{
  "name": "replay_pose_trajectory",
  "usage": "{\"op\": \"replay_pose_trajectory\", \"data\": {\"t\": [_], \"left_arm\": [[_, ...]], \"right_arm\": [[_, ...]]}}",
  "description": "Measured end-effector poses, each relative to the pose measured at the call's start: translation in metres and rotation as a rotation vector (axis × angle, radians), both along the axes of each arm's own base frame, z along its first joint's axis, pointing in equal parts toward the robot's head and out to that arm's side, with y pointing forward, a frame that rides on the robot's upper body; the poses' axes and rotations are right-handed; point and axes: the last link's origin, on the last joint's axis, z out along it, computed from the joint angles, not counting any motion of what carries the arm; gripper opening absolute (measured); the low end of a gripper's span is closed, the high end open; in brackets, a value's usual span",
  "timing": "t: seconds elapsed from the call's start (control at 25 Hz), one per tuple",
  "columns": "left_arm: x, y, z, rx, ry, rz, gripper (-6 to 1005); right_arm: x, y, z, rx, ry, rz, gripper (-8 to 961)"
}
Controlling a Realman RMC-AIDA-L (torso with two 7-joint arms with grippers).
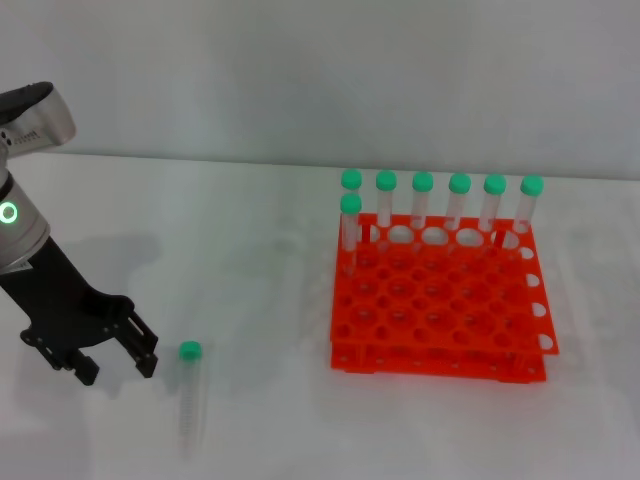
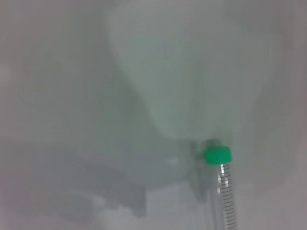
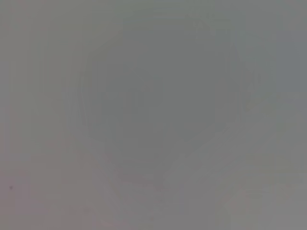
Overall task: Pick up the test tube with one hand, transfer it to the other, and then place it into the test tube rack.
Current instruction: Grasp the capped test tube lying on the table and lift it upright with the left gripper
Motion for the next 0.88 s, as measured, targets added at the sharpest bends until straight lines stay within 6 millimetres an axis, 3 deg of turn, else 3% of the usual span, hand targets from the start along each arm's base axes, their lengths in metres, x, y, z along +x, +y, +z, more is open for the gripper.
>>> {"op": "replay_pose_trajectory", "data": {"t": [0.24,0.56,0.88], "left_arm": [[-0.003,-0.001,-0.006,0.019,-0.054,0.042,717],[-0.008,-0.008,-0.029,-0.043,-0.028,0.057,709],[-0.009,-0.001,-0.042,-0.009,-0.023,0.03,699]], "right_arm": [[-0.003,0.0,-0.004,-0.022,-0.014,0.014,841],[-0.007,0.001,-0.008,-0.039,-0.021,0.032,841],[-0.004,-0.001,-0.007,-0.038,-0.022,0.026,841]]}}
